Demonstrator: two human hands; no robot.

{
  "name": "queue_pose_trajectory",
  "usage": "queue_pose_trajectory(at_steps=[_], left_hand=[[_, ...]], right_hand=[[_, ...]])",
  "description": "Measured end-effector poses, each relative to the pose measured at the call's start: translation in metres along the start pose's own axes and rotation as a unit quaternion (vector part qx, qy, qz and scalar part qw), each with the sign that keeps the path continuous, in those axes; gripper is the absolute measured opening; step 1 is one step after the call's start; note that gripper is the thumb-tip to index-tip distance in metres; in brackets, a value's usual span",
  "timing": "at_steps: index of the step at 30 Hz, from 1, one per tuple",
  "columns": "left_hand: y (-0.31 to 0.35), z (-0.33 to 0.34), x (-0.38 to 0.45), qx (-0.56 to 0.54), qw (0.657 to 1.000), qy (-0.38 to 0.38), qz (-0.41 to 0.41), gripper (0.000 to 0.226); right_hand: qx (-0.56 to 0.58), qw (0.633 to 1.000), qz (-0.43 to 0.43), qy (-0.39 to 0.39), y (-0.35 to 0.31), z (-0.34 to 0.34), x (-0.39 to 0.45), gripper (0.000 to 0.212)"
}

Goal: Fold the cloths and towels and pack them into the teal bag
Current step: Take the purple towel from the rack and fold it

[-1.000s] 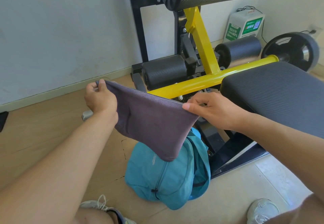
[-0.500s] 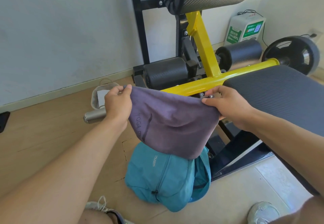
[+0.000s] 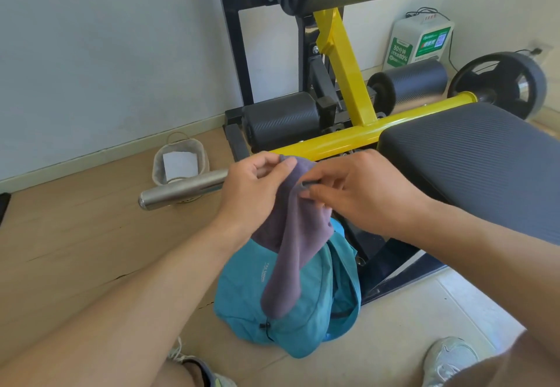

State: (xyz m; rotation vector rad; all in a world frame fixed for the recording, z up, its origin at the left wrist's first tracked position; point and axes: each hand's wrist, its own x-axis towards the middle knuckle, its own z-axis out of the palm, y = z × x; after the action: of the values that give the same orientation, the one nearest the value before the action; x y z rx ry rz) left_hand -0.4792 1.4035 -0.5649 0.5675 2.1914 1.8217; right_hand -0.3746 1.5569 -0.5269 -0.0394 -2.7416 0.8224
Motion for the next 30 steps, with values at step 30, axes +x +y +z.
queue_pose_trajectory(at_steps=[30], left_hand=[[0.020,0.006,-0.017,-0.039,0.996,-0.082,0.004,0.027]], right_hand=[[0.085,0.996,-0.011,0.035,0.026,-0.003,0.009,0.014]])
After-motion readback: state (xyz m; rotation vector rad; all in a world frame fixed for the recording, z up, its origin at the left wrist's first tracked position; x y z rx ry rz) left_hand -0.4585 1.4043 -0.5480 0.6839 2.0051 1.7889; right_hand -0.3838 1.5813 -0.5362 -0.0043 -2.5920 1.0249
